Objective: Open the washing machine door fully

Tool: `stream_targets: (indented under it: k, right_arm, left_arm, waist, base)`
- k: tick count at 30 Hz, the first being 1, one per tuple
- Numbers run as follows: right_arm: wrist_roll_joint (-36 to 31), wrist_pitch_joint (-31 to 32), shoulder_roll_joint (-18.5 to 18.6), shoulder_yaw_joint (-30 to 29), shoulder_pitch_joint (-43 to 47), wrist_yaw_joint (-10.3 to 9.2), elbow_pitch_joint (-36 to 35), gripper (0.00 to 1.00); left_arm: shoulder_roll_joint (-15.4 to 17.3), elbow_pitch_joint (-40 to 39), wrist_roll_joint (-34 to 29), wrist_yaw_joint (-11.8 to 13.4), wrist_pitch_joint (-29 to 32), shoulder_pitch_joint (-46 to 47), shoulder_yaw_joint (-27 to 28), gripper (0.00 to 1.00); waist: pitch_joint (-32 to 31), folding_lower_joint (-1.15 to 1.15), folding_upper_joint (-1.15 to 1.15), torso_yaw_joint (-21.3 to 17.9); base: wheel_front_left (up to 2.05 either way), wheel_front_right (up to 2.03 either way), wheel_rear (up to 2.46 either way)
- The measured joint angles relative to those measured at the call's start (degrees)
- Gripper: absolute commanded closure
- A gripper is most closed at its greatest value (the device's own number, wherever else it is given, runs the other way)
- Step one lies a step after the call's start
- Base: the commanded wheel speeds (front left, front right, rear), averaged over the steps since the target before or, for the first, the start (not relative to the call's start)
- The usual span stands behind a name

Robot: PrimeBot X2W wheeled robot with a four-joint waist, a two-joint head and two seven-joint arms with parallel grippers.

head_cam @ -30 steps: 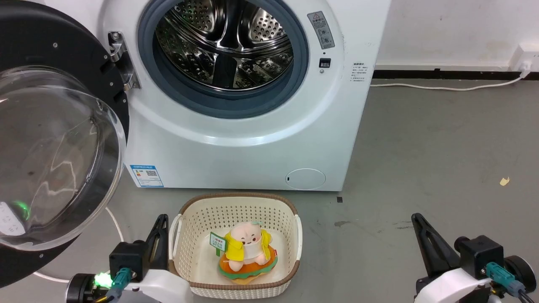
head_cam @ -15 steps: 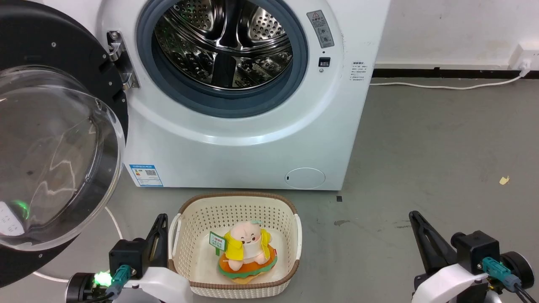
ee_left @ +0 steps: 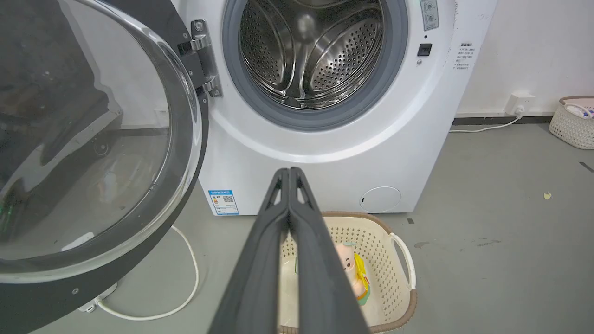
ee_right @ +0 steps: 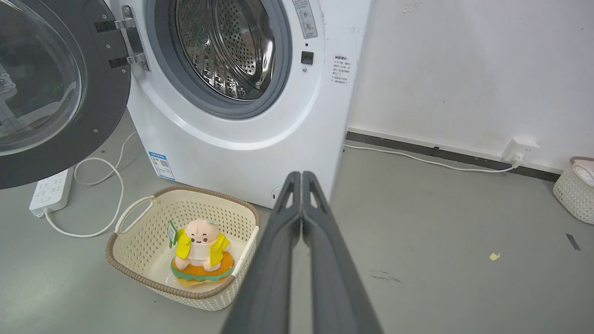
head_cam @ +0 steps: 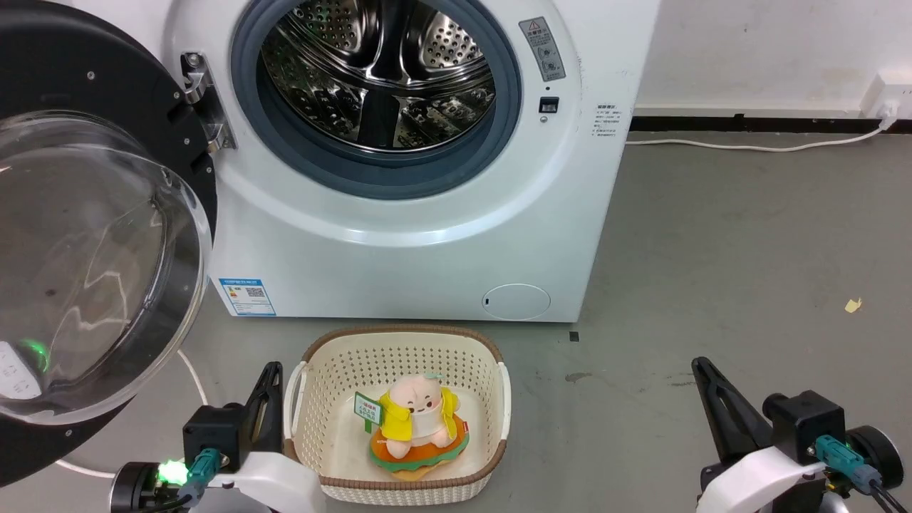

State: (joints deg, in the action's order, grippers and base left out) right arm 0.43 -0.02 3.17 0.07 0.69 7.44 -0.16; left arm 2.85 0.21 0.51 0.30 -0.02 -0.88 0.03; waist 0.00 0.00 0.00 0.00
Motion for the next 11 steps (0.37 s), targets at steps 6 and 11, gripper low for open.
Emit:
stream_targets:
  k: [6,11]
  right_arm:
    - [0.0,0.0,0.0,-0.01,0.0,0.0,0.01,1.0]
    - [0.0,0.0,0.0,-0.01,0.0,0.0,0.01,1.0]
  left_arm:
    - [0.0,0.0,0.0,-0.05,0.0,0.0,-0.01,1.0]
    - [0.0,0.0,0.0,-0.05,0.0,0.0,0.0,1.0]
  waist:
    - [0.0,0.0,0.0,0.0]
    - [0.0,0.0,0.0,0.0]
  base:
    - [0.0,0.0,0.0]
    - [0.0,0.0,0.0]
